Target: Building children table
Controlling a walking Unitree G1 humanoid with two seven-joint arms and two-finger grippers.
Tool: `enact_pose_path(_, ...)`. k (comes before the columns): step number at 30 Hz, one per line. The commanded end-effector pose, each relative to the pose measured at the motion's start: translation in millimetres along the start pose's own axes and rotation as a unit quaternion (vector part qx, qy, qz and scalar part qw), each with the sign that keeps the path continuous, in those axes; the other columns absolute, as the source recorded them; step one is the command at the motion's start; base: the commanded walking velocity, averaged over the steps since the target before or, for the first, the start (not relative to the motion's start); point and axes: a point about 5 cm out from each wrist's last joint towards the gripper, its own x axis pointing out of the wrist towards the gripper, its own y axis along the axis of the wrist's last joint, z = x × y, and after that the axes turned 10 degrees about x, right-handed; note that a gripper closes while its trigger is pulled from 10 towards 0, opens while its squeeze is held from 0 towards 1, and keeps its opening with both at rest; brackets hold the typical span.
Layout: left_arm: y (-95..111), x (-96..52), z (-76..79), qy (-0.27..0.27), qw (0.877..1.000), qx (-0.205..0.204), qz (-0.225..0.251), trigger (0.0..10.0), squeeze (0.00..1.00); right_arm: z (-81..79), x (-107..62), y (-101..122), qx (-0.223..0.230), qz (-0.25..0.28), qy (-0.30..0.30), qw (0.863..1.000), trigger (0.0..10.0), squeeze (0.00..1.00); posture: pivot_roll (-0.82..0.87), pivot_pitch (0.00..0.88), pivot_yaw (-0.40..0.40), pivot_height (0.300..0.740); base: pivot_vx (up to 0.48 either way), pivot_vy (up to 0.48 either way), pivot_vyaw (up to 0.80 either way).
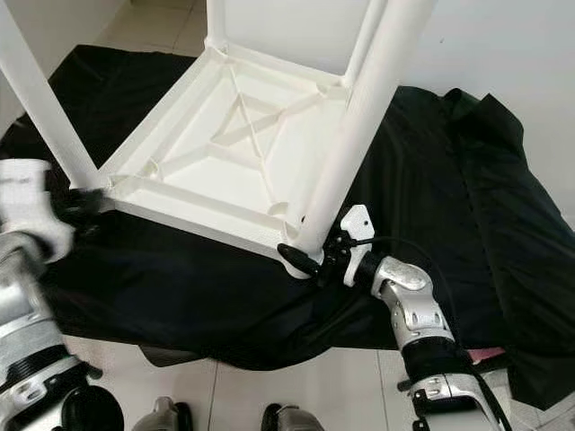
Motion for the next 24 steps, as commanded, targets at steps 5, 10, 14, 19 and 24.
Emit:
enact_pose_path(5,24,-22.7,-9.7,-0.127,0.970,-0.064,0.195,10.0,0.00,5.9,-38.5,-24,0.027,-0.040,-0.054,0.997,10.0,0.00,0.12,0.139,-0.100,0.740,0.000,0.000,0.00)
enact_pose_path(10,24,-22.7,-9.7,-0.127,0.970,-0.064,0.195,10.0,0.00,5.9,-38.5,-24,0.027,-0.040,-0.054,0.997,10.0,0.00,0.12,0.139,-0.100,0.740,0.000,0.000,0.00)
enact_pose_path(14,19,-19.4,-19.1,-0.152,0.968,-0.038,0.195,10.0,0.00,7.3,-44.0,-25,0.028,-0.039,-0.064,0.997,10.0,0.00,0.12,0.135,-0.093,0.740,0.000,0.000,0.00)
enact_pose_path(19,6,72.7,-50.8,-0.158,0.980,0.048,0.116,10.0,0.00,0.5,-44.3,-27,0.032,-0.017,-0.069,0.997,10.0,0.00,0.09,0.114,-0.040,0.740,0.000,0.000,0.00)
enact_pose_path(24,8,91.2,-26.8,-0.150,0.984,0.051,0.085,10.0,0.00,-6.0,-36.1,-23,0.033,0.012,-0.075,0.997,10.0,0.00,0.08,0.112,-0.020,0.740,0.000,0.000,0.00)
